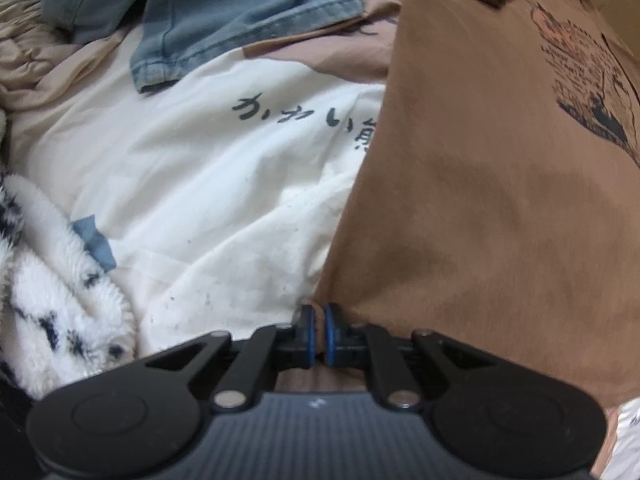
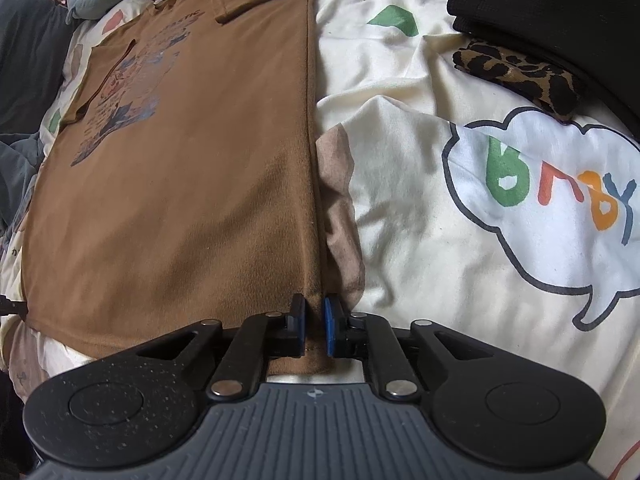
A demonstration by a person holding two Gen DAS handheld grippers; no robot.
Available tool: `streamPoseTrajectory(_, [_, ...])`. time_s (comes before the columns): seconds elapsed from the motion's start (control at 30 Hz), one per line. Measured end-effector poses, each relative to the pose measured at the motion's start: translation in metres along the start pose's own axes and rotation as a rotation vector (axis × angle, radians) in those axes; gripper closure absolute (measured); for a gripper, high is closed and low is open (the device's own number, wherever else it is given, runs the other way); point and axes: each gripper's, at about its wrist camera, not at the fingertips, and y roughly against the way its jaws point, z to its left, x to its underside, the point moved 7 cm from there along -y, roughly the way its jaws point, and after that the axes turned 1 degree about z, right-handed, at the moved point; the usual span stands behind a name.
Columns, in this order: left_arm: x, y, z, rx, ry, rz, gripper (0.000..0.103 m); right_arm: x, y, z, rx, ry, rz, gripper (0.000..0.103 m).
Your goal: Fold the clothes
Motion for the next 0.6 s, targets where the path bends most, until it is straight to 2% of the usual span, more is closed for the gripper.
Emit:
streamPoseTrajectory(0.27, [0.012,0.029,0.008,0.003,0.036,-0.018,0.099,-0.001,0.015,0.004,0.019,0.043,0.017,0.101])
streamPoseTrajectory(0.47, [0.014,0.060,0.007,0.003,-0.011,-0.028,0.099,-0.007,0.035,0.007,0.036,0.049,0.019,0.102])
streamPoseTrajectory(0.53, [0.024,0.069,0.004,0.005,-0.026,-0.032,0.099,-0.008,0.040,0.009,0.042,0.053,0.021,0.102])
streamPoseTrajectory(0.6, [0.024,0.077,-0.006,0.010,-0.030,-0.034,0.100,-0.010,0.045,0.011,0.047,0.054,0.025,0.102])
